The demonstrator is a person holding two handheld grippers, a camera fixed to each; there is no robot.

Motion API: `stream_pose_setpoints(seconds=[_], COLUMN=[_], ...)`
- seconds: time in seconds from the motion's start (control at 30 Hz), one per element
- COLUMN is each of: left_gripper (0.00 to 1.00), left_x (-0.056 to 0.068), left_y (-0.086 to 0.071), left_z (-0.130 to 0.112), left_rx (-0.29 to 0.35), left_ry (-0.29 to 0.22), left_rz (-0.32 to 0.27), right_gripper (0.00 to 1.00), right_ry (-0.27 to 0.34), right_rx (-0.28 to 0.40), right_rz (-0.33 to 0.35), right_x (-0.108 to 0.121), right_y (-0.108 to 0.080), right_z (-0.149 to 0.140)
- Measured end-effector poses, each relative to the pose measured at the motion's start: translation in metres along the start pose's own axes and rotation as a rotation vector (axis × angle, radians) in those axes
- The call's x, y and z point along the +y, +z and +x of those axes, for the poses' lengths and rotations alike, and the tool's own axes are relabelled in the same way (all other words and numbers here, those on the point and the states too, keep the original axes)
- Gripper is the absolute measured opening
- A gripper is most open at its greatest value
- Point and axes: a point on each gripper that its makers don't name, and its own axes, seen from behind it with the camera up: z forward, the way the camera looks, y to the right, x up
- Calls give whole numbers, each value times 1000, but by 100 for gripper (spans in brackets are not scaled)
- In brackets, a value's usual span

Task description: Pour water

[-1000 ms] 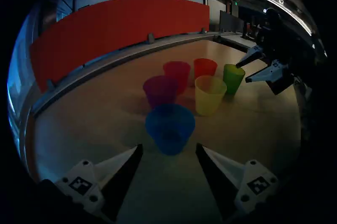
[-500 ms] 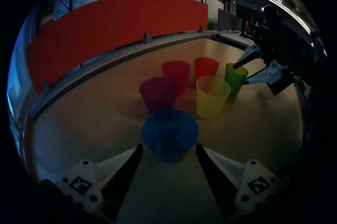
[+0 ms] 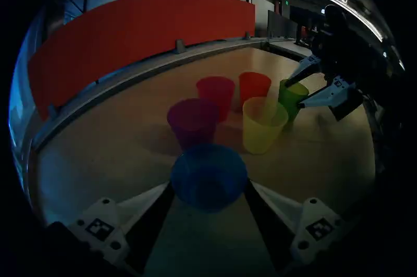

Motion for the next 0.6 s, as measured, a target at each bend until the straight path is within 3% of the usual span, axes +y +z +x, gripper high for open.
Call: stream_pose_setpoints(seconds=[0.4,0.47,0.6], left_gripper=[93,87,87], left_x=[0,0,0], left_y=[5,5,5], left_z=[5,5,5], left_rx=[4,-1,-5], left_ry=[-18,-18,-16], left_rz=[-2,-1,3], right_gripper=[100,100,100], right_ry=[-2,-3,-5], right_rx=[0,1,4], right_rz=[3,2,0], right_x=[0,0,0], right_y=[2,1,0], right_z=[0,0,2])
